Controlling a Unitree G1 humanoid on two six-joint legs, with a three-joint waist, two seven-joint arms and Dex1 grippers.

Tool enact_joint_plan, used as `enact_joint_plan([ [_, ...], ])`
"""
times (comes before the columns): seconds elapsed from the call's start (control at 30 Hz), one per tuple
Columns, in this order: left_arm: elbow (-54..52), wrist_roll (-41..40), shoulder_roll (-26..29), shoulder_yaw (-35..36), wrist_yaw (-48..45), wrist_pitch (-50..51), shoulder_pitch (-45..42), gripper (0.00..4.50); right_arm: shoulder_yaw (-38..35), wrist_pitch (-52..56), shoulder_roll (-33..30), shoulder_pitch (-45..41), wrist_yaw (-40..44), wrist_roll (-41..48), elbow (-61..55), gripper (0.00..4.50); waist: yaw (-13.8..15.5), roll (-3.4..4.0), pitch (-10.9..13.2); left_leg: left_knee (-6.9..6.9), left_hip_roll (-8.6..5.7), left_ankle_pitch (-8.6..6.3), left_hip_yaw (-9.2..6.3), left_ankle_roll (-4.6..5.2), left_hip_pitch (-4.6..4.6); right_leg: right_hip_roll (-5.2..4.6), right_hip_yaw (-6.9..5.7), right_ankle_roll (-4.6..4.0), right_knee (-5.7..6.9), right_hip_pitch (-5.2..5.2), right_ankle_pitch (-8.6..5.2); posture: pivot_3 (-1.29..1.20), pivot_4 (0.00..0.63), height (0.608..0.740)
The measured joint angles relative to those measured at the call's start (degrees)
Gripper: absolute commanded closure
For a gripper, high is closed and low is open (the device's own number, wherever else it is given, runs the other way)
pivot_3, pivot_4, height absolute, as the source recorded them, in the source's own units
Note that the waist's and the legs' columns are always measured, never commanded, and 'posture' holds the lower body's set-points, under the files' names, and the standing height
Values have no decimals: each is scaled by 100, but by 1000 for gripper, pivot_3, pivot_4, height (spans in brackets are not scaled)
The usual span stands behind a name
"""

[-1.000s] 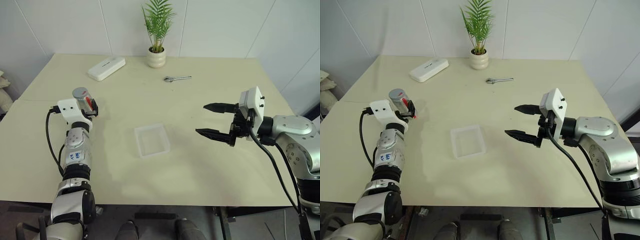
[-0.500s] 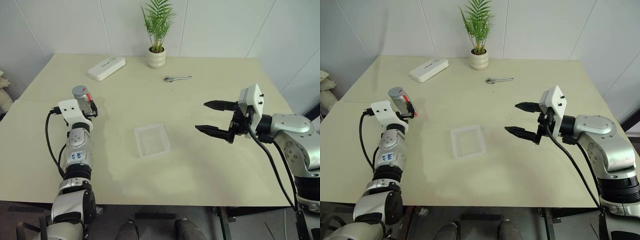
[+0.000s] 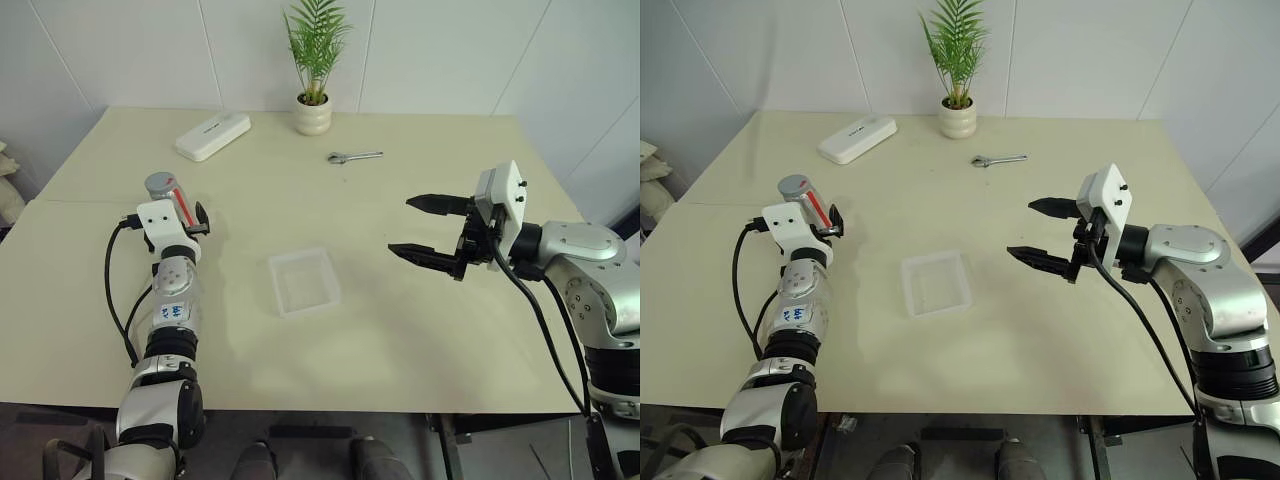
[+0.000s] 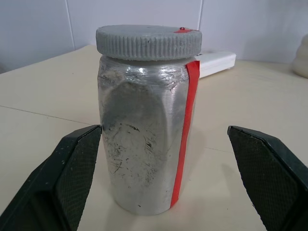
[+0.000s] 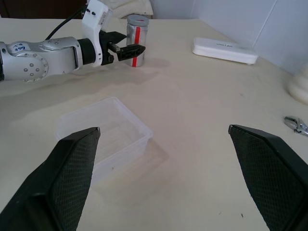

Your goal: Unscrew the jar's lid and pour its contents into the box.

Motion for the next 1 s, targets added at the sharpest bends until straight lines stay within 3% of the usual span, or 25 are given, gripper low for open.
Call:
enact_joint_plan([
  [1.0,909,30,464,-94,-564,-267,-296,46,0,3,22,1,-122,-5,-2,0,2,0,0,-4,0,-1,4,0,-1,0,3,1,-5,-2,1,0,150,740],
])
